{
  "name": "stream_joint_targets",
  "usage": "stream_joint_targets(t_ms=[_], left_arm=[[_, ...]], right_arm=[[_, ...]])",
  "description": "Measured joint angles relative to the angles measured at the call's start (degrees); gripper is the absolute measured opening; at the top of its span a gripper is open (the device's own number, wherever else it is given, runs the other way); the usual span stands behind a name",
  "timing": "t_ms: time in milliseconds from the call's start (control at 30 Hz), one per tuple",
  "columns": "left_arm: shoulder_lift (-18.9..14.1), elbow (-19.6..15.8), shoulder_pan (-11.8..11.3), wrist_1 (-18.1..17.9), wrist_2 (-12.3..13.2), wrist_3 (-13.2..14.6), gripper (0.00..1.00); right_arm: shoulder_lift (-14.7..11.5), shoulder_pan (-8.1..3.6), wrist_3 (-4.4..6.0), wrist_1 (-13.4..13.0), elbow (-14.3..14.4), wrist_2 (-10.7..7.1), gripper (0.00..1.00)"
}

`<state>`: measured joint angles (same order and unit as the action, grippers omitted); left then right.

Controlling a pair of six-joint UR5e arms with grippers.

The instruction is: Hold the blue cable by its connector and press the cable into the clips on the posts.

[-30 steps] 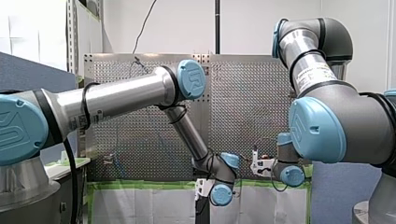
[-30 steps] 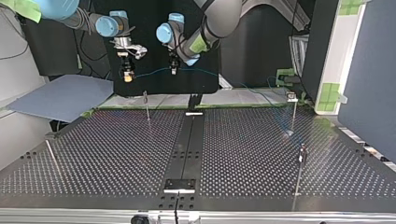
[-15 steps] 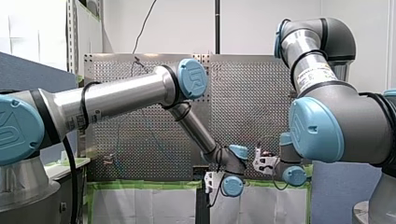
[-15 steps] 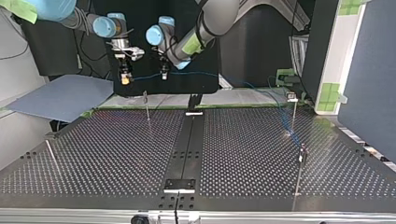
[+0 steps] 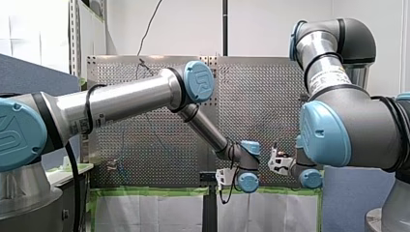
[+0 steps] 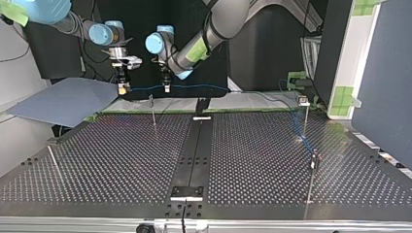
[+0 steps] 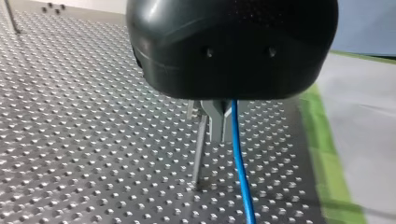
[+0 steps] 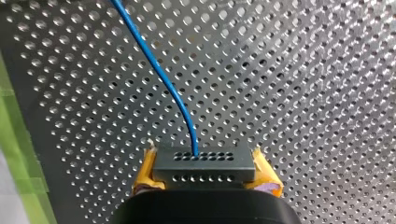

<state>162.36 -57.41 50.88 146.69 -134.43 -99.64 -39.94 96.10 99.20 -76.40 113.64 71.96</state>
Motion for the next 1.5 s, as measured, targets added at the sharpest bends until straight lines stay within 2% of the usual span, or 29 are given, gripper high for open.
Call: stream_joint_targets(t_ms=[300,633,833,933,1067,1133,1300,1500], left_arm=[[0.0,3.54,0.11,-0.28,-0.2,0.56,0.0],[-0.73,-0.59,0.15,-1.65,-3.05,0.74,0.0],[-2.04,-3.45,0.34,-4.14,-2.72,2.0,0.0],[-2.16,-3.79,0.29,-5.51,-1.79,3.36,0.0],[-2.16,-3.16,0.04,-6.24,0.01,4.84,0.0],[-2.18,-2.86,-0.05,-6.26,0.93,5.14,0.0],[-1.88,-1.81,-0.47,-5.7,3.5,5.7,0.0],[0.29,1.01,-1.19,-2.94,6.6,6.04,0.0]], right_arm=[[0.11,-2.09,1.43,0.28,-1.72,-1.77,0.0],[0.67,-3.77,2.44,0.24,-2.22,-2.38,0.0],[1.2,-4.56,3.23,0.25,-3.02,-3.24,0.0],[1.47,-4.87,3.64,0.17,-3.35,-3.99,0.0],[2.48,-5.18,5.12,0.22,-4.56,-5.57,0.0],[2.73,-5.39,5.5,0.22,-4.94,-5.93,0.0],[2.93,-5.93,5.92,0.32,-5.75,-6.14,0.0],[2.96,-6.6,6.16,0.42,-6.18,-5.69,0.0]])
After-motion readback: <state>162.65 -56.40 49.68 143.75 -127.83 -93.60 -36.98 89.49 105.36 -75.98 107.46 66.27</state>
